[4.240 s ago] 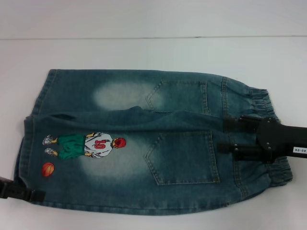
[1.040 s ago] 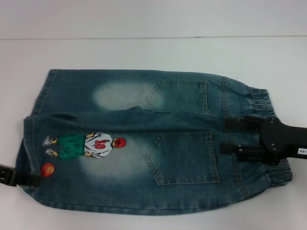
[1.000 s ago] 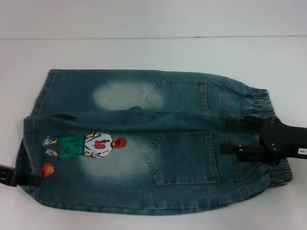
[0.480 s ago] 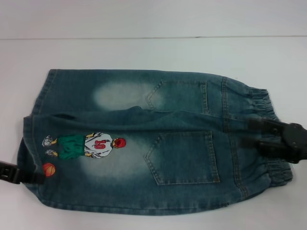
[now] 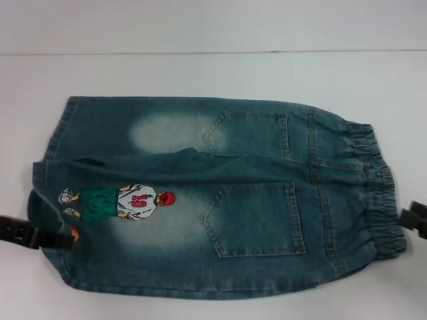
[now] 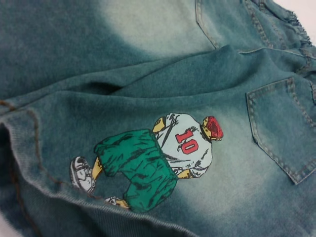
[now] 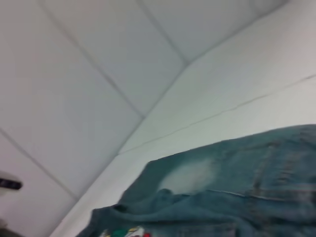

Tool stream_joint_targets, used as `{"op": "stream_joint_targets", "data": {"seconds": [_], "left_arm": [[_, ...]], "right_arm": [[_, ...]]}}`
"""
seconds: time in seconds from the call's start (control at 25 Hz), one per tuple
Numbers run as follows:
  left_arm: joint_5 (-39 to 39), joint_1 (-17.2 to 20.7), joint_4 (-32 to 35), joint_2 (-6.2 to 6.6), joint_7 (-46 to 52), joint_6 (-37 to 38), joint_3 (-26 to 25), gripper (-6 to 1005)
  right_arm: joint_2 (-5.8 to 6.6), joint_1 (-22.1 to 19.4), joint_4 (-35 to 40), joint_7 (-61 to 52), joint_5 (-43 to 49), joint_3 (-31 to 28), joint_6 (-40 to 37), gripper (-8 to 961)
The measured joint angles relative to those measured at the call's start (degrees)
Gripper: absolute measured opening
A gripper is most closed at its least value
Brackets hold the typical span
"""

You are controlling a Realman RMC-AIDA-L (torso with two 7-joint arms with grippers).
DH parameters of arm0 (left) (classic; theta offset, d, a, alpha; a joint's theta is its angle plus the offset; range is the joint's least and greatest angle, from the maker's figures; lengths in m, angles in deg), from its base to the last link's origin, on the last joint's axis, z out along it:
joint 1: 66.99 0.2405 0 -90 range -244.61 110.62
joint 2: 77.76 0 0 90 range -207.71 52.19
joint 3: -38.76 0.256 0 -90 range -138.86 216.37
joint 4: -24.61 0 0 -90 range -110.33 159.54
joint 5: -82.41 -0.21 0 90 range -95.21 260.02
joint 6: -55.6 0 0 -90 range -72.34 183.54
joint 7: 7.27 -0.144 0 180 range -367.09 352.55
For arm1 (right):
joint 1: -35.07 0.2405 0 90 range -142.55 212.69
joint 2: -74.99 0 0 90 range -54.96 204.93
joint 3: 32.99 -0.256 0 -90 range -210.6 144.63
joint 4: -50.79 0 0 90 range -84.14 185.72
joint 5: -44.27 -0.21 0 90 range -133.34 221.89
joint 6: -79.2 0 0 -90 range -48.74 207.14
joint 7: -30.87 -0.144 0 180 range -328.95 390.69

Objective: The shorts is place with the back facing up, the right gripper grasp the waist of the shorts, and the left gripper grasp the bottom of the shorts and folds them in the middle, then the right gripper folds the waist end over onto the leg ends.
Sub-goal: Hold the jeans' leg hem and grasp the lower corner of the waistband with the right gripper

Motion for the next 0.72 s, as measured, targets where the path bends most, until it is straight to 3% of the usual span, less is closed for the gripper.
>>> {"op": "stream_joint_targets", "data": {"seconds": [0.32,0.72], "left_arm": [[0.07,-1.21,-1.72,-0.07,-0.05,-0.51,0.10,21],[0.07,-2.09,-1.78,-0.14,0.85,-0.42,0.43,21]], "right_arm": [[0.45,-3.89,-0.18,-2.44,1.12,-1.32,2.61,835],[0.43,-1.55,-0.58,-5.51,5.07,-0.89,5.61,833]]}}
